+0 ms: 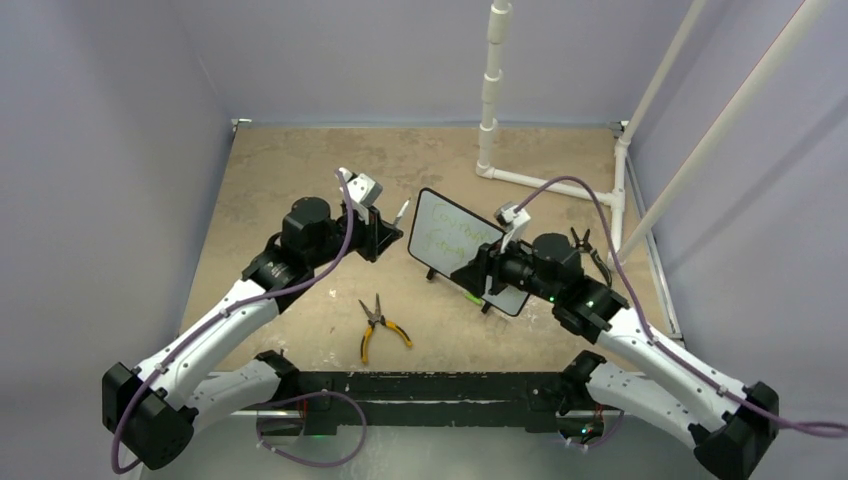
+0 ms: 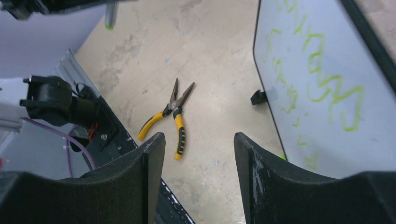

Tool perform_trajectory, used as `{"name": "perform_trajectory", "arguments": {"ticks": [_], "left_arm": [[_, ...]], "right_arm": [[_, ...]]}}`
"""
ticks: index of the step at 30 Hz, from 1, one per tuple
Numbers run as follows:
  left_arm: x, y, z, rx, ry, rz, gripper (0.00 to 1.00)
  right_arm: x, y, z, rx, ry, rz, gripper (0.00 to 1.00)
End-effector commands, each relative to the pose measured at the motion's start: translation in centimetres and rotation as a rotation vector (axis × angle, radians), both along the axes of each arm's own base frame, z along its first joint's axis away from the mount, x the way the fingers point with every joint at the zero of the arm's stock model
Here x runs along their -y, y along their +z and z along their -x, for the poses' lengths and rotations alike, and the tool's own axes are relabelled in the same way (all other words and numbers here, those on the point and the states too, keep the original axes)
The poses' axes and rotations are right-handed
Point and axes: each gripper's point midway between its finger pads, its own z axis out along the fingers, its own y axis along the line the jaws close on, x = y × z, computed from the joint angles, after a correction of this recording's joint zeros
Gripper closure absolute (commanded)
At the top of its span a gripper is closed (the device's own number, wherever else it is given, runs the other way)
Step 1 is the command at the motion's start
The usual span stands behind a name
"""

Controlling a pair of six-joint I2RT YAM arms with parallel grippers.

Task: Write a sentence on the whiteboard
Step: Close the whiteboard marker at the center of the board.

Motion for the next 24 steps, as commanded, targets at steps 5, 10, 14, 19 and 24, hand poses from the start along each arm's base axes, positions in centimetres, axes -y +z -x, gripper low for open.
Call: {"name": "perform_trajectory", "arguments": {"ticks": [5,10,14,19,24], "left_arm": [[-3.4,0.6,-1.5,0.095,0.168,-0.056,1.0],[-5.4,1.4,-2.0,0.133,0.277,-0.061,1.0],[-5.9,1.7,-1.9,0.149,0.296,-0.057,1.0],[-5.9,1.7,-1.9,0.151,0.296,-0.061,1.0],[-5.8,1.4,-2.0,0.142,0.293,-0.069,1.0]], "right_arm": [[-3.9,-2.3,-0.4,-0.004,-0.021,0.173,0.4],[-5.2,-6.0,-0.2,-0.06,-0.011,0.257,0.39],[-5.3,-8.1,-0.5,-0.087,-0.019,0.297,0.38],[-4.6,-10.7,-1.1,-0.106,-0.06,0.381,0.4],[-3.9,-12.5,-1.8,-0.114,-0.105,0.451,0.46]]}}
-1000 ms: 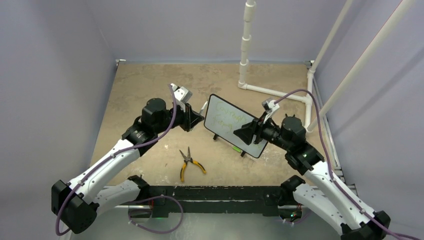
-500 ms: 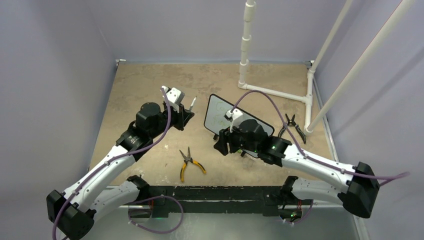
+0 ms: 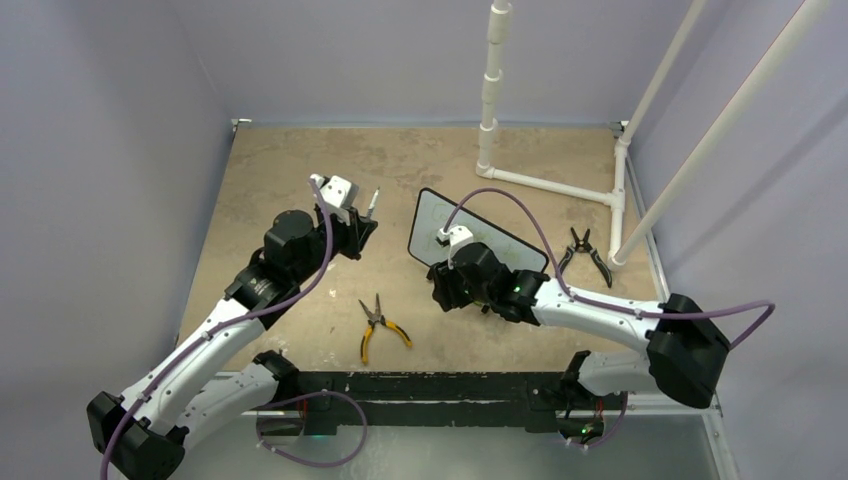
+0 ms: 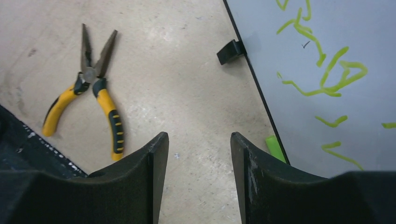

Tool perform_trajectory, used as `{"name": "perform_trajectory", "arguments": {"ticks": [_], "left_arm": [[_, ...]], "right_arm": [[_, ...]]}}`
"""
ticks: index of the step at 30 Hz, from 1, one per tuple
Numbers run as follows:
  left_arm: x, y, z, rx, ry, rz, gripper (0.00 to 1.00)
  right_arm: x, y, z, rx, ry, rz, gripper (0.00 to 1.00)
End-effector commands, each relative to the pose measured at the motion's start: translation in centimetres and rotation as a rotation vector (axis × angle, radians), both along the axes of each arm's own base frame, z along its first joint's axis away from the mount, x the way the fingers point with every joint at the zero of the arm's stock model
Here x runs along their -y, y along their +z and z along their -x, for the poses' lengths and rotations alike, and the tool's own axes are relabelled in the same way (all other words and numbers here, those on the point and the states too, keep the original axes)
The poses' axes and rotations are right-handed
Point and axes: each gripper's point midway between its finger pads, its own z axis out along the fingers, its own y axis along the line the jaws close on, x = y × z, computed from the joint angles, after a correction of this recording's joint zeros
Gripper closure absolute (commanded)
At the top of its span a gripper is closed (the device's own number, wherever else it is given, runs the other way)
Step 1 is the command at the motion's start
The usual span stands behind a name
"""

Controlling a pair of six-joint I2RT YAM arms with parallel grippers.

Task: Write a sentence on the whiteboard
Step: Close the whiteboard marker at the center of the board.

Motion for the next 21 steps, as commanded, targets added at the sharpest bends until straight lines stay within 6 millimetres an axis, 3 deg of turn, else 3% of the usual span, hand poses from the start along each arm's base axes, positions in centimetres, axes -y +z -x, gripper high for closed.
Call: {"name": "perform_trajectory", "arguments": {"ticks": [1,7,21], "left_arm": [[-0.4,0.2,-0.4,0.023,0.017,-0.014,1.0],[-0.4,0.2,-0.5,0.023,0.018,-0.014,1.0],[-0.4,0.2,-0.5,0.023,0.018,-0.01,1.0]], "right_arm": [[0.4,-0.6,-1.1,0.037,-0.049,0.042,0.47],[1.4,-2.5,-1.6,0.012,-0.129,0.11,0.49],[3.1,-4.1,-2.0,-0.012,-0.238,0.185,0.48]]}}
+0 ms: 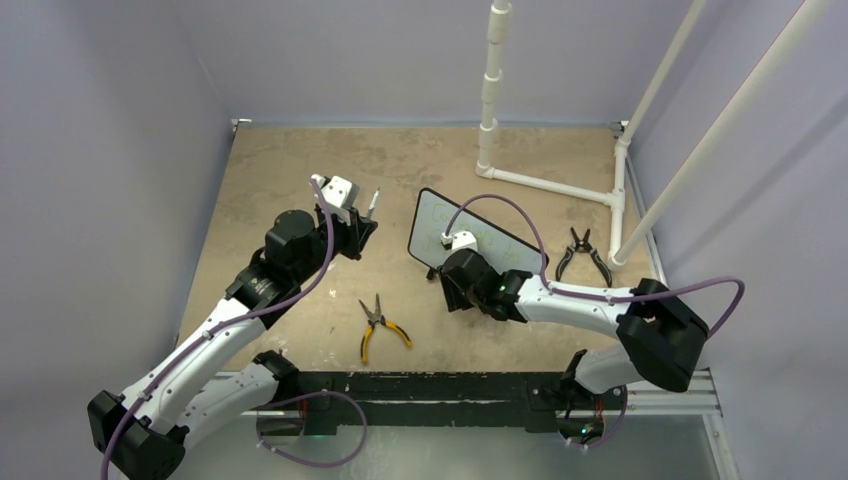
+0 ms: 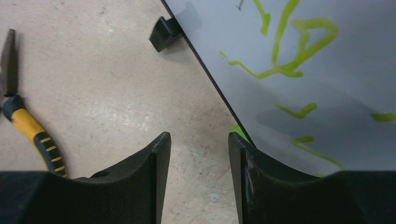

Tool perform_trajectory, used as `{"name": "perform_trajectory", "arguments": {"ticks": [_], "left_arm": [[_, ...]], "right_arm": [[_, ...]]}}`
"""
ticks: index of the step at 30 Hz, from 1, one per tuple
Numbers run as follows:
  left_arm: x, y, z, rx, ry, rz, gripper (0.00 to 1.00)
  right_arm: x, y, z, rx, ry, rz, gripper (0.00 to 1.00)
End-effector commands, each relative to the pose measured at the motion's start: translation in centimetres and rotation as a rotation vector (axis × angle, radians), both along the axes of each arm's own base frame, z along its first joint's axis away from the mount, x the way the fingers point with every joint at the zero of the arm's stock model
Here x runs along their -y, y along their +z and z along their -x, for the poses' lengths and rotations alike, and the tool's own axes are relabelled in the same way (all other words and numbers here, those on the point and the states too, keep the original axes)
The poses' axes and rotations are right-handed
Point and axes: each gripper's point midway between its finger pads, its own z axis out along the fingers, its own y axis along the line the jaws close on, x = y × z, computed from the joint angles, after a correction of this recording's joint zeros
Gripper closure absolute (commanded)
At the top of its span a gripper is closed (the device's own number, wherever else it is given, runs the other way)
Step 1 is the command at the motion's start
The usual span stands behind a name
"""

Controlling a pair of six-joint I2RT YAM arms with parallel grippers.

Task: Write a sentence on the whiteboard
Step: Close the whiteboard marker at the center of the board.

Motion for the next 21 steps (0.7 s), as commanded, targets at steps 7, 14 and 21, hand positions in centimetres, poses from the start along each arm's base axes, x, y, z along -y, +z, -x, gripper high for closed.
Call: {"name": "perform_trajectory", "arguments": {"ticks": [7,14,21], "left_arm": [[-0.4,0.8,-0.3,0.035,0.014,0.001,1.0],[-0.4,0.8,-0.3,0.036,0.015,0.002,1.0],[-0.4,0.7,-0.3,0.034,0.015,0.001,1.0]], "right_arm": [[0.7,-0.5,-0.8,0.007,-0.086,0.053,0.48],[0.8,-0.7,-1.0,0.012,-0.101,0.068,0.48],[1.3,-0.8,-1.2,0.017,-0.132,0.081,0.47]]}}
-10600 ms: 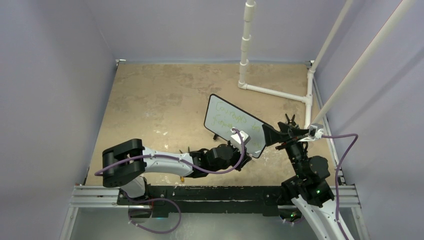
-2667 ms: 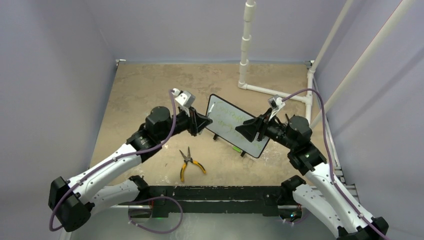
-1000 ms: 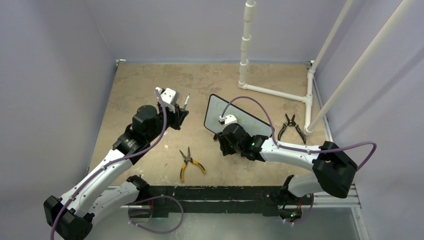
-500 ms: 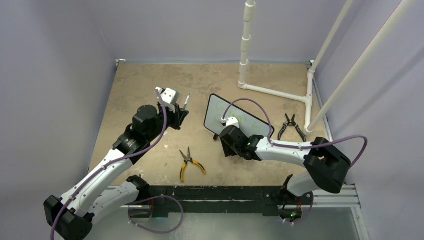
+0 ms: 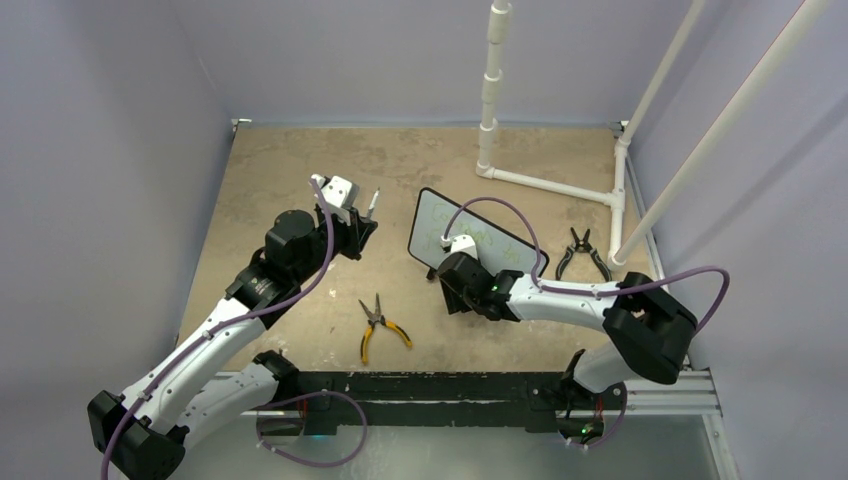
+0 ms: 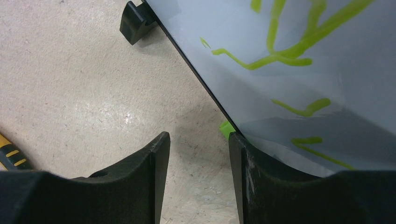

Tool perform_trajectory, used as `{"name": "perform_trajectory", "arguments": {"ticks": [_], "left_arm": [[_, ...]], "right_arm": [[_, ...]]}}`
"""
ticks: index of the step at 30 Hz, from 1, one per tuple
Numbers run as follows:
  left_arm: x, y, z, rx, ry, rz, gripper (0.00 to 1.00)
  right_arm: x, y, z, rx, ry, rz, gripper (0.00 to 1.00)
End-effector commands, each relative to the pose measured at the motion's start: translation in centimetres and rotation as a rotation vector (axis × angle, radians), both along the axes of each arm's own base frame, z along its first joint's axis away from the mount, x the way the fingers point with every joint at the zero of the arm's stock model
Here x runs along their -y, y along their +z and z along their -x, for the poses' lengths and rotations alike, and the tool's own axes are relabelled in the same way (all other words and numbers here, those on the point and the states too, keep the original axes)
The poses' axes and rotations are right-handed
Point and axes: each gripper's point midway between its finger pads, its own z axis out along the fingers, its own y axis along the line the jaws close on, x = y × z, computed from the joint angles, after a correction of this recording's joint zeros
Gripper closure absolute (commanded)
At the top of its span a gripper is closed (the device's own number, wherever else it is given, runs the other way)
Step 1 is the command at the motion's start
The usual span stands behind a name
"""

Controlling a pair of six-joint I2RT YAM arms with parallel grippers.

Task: Write a sentence on the whiteboard
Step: Close the whiteboard marker at the center of the board.

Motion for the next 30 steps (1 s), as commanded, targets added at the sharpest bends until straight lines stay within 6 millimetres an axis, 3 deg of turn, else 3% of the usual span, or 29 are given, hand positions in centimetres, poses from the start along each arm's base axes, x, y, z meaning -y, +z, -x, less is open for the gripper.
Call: {"name": "perform_trajectory", "arguments": {"ticks": [1,30], "left_arm": [[-0.41,0.72,-0.3,0.034,0.014,0.001,1.0],[-0.42,0.45,-0.25,0.027,0.013,-0.006,1.0]], "right_arm": [[0.07,1.17,-1.26,0.047,-0.065,-0.001,0.47],[0.86,0.21,-1.17,0.022,-0.118,0.046,0.45]]}}
